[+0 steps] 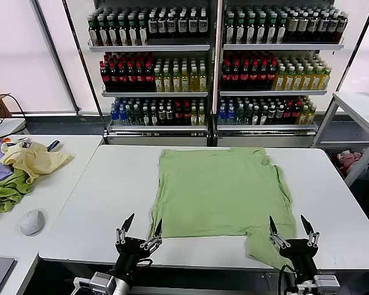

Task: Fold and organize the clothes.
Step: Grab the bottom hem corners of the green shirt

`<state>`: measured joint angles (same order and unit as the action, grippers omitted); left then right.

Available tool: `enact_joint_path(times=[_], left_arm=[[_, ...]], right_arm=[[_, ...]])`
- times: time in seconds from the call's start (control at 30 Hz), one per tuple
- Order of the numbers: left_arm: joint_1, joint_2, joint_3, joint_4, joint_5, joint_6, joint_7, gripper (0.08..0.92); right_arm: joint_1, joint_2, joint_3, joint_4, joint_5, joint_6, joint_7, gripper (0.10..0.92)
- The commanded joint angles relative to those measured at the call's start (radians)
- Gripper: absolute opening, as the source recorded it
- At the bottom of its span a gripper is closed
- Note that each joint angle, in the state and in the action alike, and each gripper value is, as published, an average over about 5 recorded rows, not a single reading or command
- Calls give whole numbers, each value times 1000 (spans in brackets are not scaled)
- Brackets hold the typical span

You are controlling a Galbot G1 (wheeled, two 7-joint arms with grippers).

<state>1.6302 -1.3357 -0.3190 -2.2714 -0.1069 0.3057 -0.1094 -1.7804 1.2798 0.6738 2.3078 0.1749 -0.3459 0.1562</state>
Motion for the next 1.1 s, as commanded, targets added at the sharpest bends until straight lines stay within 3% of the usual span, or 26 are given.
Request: enact_joint_path(times=[0.03,0.3,0.7,0.97,1.1], left_arm=[[-87,28,38,84,-58,204,-95,823],[-150,28,80,169,-20,272,-133,823],[-180,30,93,230,-29,277,-160,823],[-175,31,112,221,-102,277,-157,812],[-176,37,112,226,-133,277,-157,731]], right_arm=[[-32,-16,34,1,11,-178,20,823],[-38,-4,21,-47,7,-203,19,823],[-17,23,-22,-110,-8,-199,21,803],[-12,31,-32,-130,25,-202,26,587],[-13,33,-32,-135,49,-205,25,475]])
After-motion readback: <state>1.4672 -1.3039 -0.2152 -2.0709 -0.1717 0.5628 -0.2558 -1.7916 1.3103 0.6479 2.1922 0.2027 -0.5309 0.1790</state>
